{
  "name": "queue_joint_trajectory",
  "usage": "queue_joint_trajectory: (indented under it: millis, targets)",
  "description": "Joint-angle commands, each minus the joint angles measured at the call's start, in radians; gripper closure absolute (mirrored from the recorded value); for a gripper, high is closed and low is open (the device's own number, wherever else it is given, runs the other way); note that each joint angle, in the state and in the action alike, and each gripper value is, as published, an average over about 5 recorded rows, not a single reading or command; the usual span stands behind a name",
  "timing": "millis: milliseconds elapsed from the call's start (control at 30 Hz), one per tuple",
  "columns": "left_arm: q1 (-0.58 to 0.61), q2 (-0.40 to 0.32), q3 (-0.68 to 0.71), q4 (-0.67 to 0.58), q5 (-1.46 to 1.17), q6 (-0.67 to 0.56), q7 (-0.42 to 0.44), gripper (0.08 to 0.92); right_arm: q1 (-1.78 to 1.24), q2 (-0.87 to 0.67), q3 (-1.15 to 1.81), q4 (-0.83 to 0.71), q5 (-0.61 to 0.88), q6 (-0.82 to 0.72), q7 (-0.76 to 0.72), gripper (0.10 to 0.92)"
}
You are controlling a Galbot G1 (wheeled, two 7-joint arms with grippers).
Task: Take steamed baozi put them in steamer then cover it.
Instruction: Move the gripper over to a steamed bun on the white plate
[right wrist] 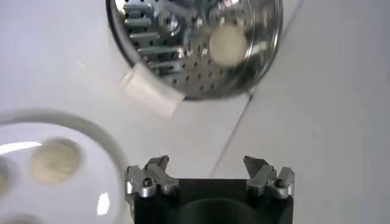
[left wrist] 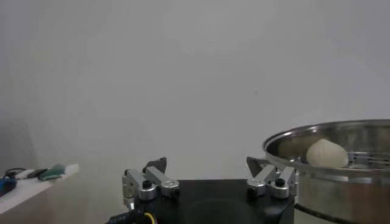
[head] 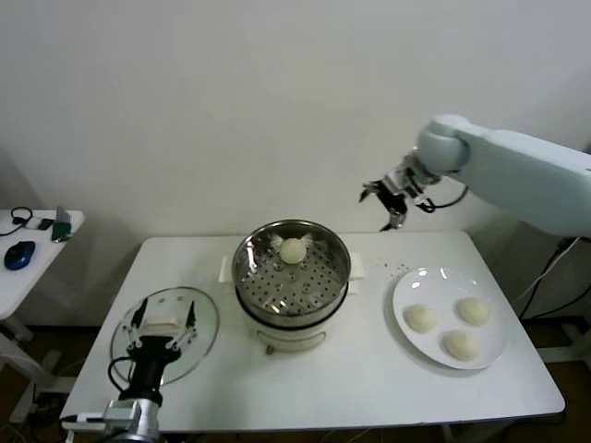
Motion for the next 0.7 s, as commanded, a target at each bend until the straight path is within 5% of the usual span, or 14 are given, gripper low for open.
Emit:
queue_joint_trajectory:
  millis: [33, 700]
  targets:
    - [0.005, 0.001, 0.001, -0.012, -0.001, 0.004, 0.0, 0.177, -0.259, -0.282, 0.111, 0.071, 0.051, -0.218, -0.032, 0.203]
    - [0.011, -0.006, -0.003, -0.005, 0.008, 0.009, -0.004, 0.177, -0.534, -0.174, 0.278, -0.088, -0.08, -0.183, -0.08, 0.203]
